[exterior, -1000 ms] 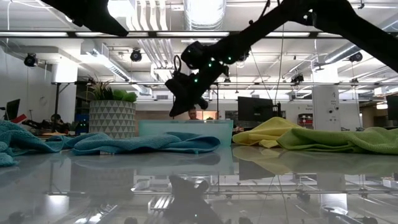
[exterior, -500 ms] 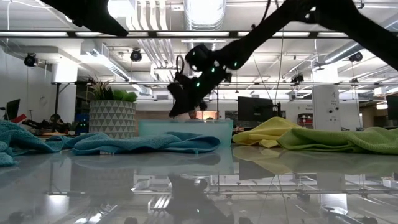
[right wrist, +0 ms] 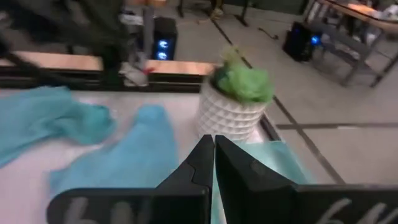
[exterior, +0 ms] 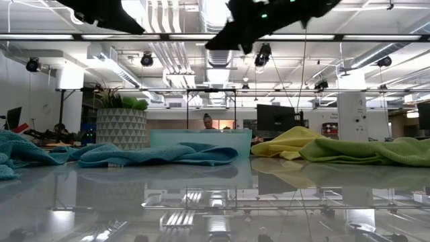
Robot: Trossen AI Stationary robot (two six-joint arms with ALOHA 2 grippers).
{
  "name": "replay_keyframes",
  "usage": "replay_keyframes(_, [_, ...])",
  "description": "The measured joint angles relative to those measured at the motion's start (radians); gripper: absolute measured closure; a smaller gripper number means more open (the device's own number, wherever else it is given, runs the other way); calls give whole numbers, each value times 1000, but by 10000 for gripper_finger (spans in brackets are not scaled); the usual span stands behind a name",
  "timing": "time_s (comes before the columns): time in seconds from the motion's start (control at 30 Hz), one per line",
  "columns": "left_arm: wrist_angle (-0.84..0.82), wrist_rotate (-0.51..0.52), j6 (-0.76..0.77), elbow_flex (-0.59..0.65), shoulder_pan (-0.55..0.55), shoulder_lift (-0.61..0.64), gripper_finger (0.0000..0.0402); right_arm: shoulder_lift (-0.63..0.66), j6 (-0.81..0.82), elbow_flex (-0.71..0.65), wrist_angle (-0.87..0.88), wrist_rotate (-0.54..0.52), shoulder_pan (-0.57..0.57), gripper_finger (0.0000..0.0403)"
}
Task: Fold microfiber towels
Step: Fold the blue microfiber cloth
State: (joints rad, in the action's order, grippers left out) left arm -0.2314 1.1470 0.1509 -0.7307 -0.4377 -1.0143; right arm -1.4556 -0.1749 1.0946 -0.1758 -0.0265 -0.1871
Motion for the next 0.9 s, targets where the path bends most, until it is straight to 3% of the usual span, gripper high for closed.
replay_keyframes(0.27, [134,-341,131,4,-1,-130,340,200,-87,-278,-110,0,70,394])
replay_keyframes(0.37, [169,-440,211,4,-2,-213,340,222,-100,-367,-186,0,77,394])
replay_keyframes(0.53, [170,-507,355,-31,-1,-349,339,239,-113,-474,-368,35,78,394])
replay_keyframes(0.63, [168,-634,367,-68,-1,-407,326,235,-92,-527,-419,83,79,394])
replay_keyframes(0.73, [109,-774,389,-118,-2,-446,305,236,-70,-563,-474,106,79,394])
replay_keyframes(0.9, [-189,-842,469,-214,-1,-514,269,235,-43,-619,-526,109,83,394])
